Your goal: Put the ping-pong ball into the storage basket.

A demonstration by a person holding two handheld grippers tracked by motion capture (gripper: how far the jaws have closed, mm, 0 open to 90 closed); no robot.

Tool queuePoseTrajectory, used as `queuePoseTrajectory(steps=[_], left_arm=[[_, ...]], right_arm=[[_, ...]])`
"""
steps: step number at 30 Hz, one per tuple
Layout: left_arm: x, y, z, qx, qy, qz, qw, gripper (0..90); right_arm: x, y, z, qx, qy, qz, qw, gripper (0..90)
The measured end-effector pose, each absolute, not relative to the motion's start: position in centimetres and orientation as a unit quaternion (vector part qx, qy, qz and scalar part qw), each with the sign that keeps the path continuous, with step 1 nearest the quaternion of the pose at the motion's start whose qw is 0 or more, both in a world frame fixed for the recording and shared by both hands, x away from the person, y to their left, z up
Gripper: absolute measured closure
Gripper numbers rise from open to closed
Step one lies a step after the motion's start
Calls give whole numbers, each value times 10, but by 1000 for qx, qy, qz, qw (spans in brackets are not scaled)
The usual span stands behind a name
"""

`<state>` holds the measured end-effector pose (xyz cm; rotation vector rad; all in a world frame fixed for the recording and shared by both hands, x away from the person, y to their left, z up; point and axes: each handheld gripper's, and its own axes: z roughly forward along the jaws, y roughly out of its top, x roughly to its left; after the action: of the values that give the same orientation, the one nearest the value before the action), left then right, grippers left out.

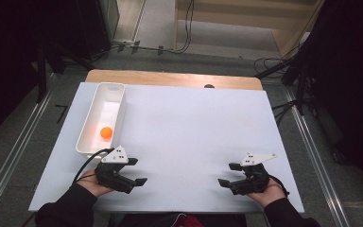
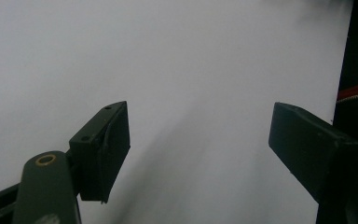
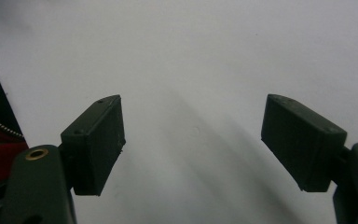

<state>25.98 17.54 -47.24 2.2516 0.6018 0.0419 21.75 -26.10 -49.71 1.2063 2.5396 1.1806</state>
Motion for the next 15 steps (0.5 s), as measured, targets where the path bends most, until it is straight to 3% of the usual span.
queuePoseTrajectory(steps=[15], left_arm=[[257, 191, -476, 889, 238, 19, 391, 208]], right_arm=[[217, -262, -497, 396, 829, 392, 45, 201]])
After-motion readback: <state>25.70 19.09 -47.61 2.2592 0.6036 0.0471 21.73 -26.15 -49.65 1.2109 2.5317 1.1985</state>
